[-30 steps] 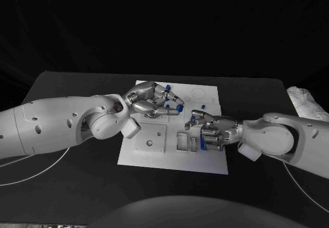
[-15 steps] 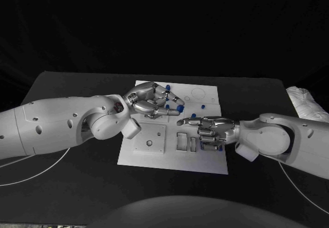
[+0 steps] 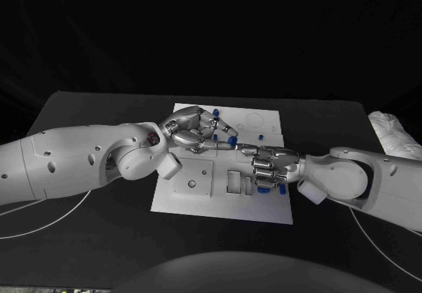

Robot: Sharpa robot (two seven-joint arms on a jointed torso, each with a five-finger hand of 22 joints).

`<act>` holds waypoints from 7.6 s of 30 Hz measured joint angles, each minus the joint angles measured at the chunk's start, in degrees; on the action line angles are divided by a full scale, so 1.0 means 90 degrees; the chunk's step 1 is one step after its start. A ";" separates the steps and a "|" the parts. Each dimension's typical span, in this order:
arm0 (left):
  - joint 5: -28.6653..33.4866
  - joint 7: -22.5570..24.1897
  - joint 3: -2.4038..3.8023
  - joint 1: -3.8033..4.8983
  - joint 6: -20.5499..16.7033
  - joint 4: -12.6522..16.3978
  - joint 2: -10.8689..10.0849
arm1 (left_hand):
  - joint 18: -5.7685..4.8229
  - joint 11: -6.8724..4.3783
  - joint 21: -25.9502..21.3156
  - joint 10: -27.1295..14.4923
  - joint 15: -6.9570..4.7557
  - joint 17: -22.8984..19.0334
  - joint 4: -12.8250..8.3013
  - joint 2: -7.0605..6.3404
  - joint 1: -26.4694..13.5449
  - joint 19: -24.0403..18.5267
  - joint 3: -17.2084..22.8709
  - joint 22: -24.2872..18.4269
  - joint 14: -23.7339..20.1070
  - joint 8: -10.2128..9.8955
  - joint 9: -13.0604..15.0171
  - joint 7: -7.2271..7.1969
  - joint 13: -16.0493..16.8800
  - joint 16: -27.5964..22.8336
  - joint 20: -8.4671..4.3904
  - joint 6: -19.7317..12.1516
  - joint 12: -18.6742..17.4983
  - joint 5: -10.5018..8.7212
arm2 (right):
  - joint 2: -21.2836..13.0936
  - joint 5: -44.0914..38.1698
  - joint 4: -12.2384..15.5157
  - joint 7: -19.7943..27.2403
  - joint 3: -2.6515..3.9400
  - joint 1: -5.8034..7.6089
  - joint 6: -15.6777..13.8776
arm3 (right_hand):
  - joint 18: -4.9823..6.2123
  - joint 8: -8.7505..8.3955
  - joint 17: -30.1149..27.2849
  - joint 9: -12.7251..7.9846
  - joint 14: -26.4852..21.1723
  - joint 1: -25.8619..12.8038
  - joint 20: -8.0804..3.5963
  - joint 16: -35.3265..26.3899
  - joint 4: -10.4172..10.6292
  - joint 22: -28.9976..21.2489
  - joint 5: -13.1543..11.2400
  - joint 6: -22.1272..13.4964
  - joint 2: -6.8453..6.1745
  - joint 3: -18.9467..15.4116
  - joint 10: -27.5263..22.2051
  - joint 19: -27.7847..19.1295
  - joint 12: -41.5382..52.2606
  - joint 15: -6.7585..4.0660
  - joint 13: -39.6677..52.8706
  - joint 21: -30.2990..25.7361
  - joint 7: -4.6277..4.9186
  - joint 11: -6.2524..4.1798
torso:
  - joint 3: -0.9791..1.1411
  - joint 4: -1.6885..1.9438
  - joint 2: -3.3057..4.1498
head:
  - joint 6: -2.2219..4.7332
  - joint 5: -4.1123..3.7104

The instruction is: Assemble the parts on the task board

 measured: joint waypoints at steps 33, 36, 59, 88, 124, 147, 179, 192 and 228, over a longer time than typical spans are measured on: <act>-0.0001 -0.0020 -0.0002 -0.0010 0.0013 -0.0007 0.0053 | 0.0000 0.0009 0.0000 0.0010 0.0000 -0.0001 -0.0001 -0.0004 0.0000 0.0000 -0.0001 0.0000 0.0000 0.0016 0.0000 0.0000 0.0000 0.0000 0.0000 0.0024 0.0000 0.0006 | 0.0195 0.0610 -0.0024 0.0198 0.0005 -0.0004 -0.0393 | 0.0000 0.0670 0.0004 -0.0434 0.0000 0.0096 0.0002 0.0000 -0.0106 -0.0002 0.0066 0.2263 0.0042 0.0669 0.0000 -0.0001 -0.0001 0.0000 -0.0001 -0.0004 0.0684 0.0000 | 0.0001 -0.0001 -0.0003 | 0.0001 0.0001; -0.0001 -0.0025 -0.0002 -0.0011 0.0013 -0.0008 0.0053 | 0.0000 0.0010 0.0000 0.0009 0.0000 -0.0001 -0.0001 -0.0019 0.0015 0.0000 -0.0001 0.0000 0.0000 0.0020 0.0000 0.0000 0.0000 0.0000 0.0000 0.0024 0.0000 0.0011 | 0.0196 0.0619 -0.0016 0.0217 0.0005 -0.0003 -0.0437 | 0.0001 0.0692 0.0004 -0.0433 0.0000 0.0105 0.0002 0.0000 -0.0171 -0.0002 0.0131 0.2434 0.0050 0.0738 0.0000 -0.0001 -0.0001 0.0000 -0.0001 -0.0004 0.0714 0.0000 | 0.0001 -0.0004 -0.0004 | 0.0001 0.0002; -0.0001 -0.0102 0.0001 -0.0024 0.0005 -0.0047 0.0066 | -0.0001 0.0009 0.0000 0.0009 0.0023 0.0004 -0.0024 0.0019 0.0049 0.0000 -0.0097 0.0000 0.0023 -0.0139 0.0036 0.0068 0.0017 0.0000 0.0000 -0.0211 0.0001 0.0098 | 0.0169 0.0647 0.0079 0.0443 0.0001 -0.0008 -0.0717 | 0.0001 0.0732 0.0002 -0.0421 0.0000 0.0232 0.0002 0.0000 -0.0335 0.0002 0.0400 0.2737 -0.0011 0.1089 0.0000 -0.0001 -0.0001 0.0001 -0.0001 -0.0004 0.0973 0.0000 | 0.0000 -0.0008 -0.0002 | 0.0001 -0.0009; -0.1208 -0.0172 0.0002 -0.0039 -0.0827 -0.0242 -0.0113 | 0.0000 0.0230 0.0000 0.0017 0.0196 0.0002 0.0378 -0.0471 -0.1708 -0.0016 -0.0974 0.0000 0.0011 0.0615 -0.0035 0.0329 0.0004 0.0000 0.0131 -0.2527 0.0037 -0.1840 | -0.0021 0.0369 0.0130 0.0539 0.0002 -0.0011 -0.1412 | 0.0001 0.0530 0.0000 -0.0499 0.0000 0.0294 0.0003 0.0000 -0.0429 0.0000 0.0247 0.2912 -0.0079 0.1433 0.0000 -0.0001 -0.0001 0.0001 -0.0002 -0.0004 0.1115 0.0001 | 0.0003 -0.0011 -0.0001 | 0.0001 -0.0015; -0.2799 -0.1420 0.0007 -0.0040 -0.0879 -0.0022 0.0036 | -0.0001 0.0159 0.0000 0.0000 0.0126 -0.0001 0.0335 0.1031 -0.2961 -0.0009 -0.1793 0.0000 0.0014 0.3294 0.2434 0.0127 0.0003 0.0000 0.0083 -0.2884 0.0037 -0.0456 | 0.0011 -0.0254 0.0168 0.0532 0.0004 -0.0036 -0.1923 | 0.0000 0.0455 -0.0001 -0.0496 0.0000 0.0293 0.0003 0.0000 -0.0463 -0.0002 0.0136 0.2876 -0.0081 0.1553 0.0000 -0.0001 -0.0001 0.0001 -0.0001 -0.0005 0.1200 0.0001 | 0.0004 -0.0012 -0.0001 | 0.0001 -0.0005; -0.2798 -0.1332 0.0006 -0.0040 -0.0298 -0.0057 0.0099 | 0.0000 0.0226 0.0000 0.0020 0.0206 -0.0001 0.0343 0.1268 -0.2753 -0.0011 -0.2063 0.0000 0.0000 0.3317 0.2605 0.0096 0.0004 0.0000 0.0195 -0.2719 0.0037 -0.0168 | 0.0049 -0.0278 0.0179 0.0233 0.0003 -0.0037 -0.1888 | 0.0001 0.0443 0.0002 -0.0490 0.0000 0.0276 0.0003 0.0000 -0.0482 0.0002 0.0115 0.2852 -0.0098 0.1571 0.0000 -0.0001 -0.0001 0.0001 -0.0002 -0.0004 0.1220 0.0001 | -0.0001 -0.0004 -0.0005 | 0.0001 0.0015; -0.2502 -0.1156 0.0001 -0.0107 -0.0076 -0.0127 0.0183 | 0.0000 0.0101 0.0000 -0.0084 0.0046 0.0003 0.0358 0.1366 -0.1849 -0.0023 -0.0912 0.0000 -0.0001 0.2858 0.2498 -0.0111 0.0028 0.0000 0.0022 -0.2090 0.0036 0.3102 | 0.0033 -0.0365 0.0218 -0.0118 0.0007 -0.0035 -0.1988 | 0.0001 0.0446 0.0001 -0.0471 0.0000 0.0271 0.0003 0.0000 -0.0509 0.0000 0.0138 0.2878 -0.0103 0.1651 0.0000 -0.0001 -0.0001 0.0001 -0.0002 -0.0005 0.1242 0.0001 | 0.0002 -0.0001 -0.0004 | 0.0001 0.0035; -0.2363 -0.1227 0.0006 -0.0144 0.0109 -0.0140 0.0216 | 0.0000 0.0047 0.0000 -0.0079 -0.0014 0.0002 0.0665 0.0796 -0.1360 -0.0014 0.0250 0.0000 0.0012 0.2987 0.2798 0.0046 -0.0001 0.0000 -0.0016 -0.1976 -0.0022 0.3688 | 0.0042 -0.0444 0.0230 -0.0170 0.0001 -0.0040 -0.2045 | 0.0001 0.0435 0.0000 -0.0436 0.0000 0.0279 0.0003 0.0000 -0.0535 0.0000 -0.0022 0.2847 -0.0094 0.1767 0.0000 -0.0001 -0.0001 0.0001 -0.0002 -0.0005 0.1275 0.0001 | 0.0002 -0.0004 -0.0004 | 0.0001 0.0062; -0.2399 -0.2168 0.0001 0.0043 -0.0379 0.0343 -0.0576 | -0.0001 -0.0052 0.0000 0.0023 -0.0149 0.0000 0.0753 0.0112 -0.1579 -0.0023 0.0796 0.0000 0.0012 0.3016 0.3220 0.0171 0.0003 0.0000 -0.0160 -0.1849 0.0000 0.4883 | -0.0838 -0.1686 0.0979 0.0068 -0.0001 0.0344 -0.2422 | 0.0000 0.1061 -0.0001 -0.0241 -0.0001 -0.0103 0.0221 0.0000 -0.0442 0.0001 -0.2004 -0.0028 0.0202 0.1249 -0.0005 0.0011 0.0006 0.0230 0.0010 -0.0005 0.1713 0.0315 | 0.0050 -0.0036 -0.0027 | 0.0001 0.0410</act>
